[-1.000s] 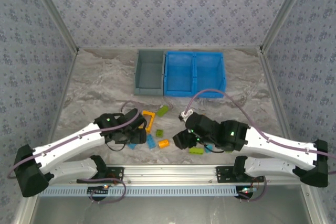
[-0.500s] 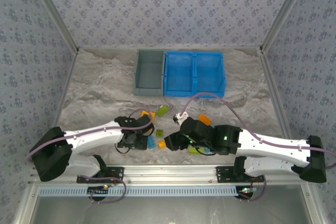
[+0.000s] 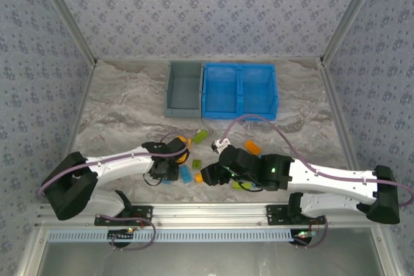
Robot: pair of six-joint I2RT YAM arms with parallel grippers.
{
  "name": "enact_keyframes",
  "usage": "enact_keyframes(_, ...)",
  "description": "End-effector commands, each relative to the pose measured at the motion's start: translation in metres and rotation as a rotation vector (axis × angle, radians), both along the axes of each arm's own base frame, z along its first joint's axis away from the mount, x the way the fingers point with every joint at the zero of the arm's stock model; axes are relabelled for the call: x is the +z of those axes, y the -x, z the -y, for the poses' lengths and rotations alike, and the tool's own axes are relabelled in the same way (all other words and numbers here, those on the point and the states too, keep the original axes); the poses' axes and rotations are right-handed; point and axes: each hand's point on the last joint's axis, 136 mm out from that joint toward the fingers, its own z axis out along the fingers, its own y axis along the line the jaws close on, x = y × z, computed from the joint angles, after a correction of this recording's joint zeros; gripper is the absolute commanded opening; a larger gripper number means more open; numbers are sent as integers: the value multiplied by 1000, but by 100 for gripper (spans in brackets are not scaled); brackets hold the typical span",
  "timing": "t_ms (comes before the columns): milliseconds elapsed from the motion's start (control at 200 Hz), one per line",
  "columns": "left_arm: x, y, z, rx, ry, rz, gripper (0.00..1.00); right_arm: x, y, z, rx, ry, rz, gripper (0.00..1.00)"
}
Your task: Sort the legos into containers by color
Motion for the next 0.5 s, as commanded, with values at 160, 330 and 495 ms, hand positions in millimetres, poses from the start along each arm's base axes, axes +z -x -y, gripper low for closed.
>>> enact_keyframes(160,49,-1,1,-5,-14,83,29,15,-14,6,-83,-8,62,65)
enact_keyframes(330,128,-38,26,3,147,189,30,46,-41,31,-239,-30,209,65)
enact_keyframes(495,167,-121,40,19,191,260,30,85,-68,41,-336,-44,400,67)
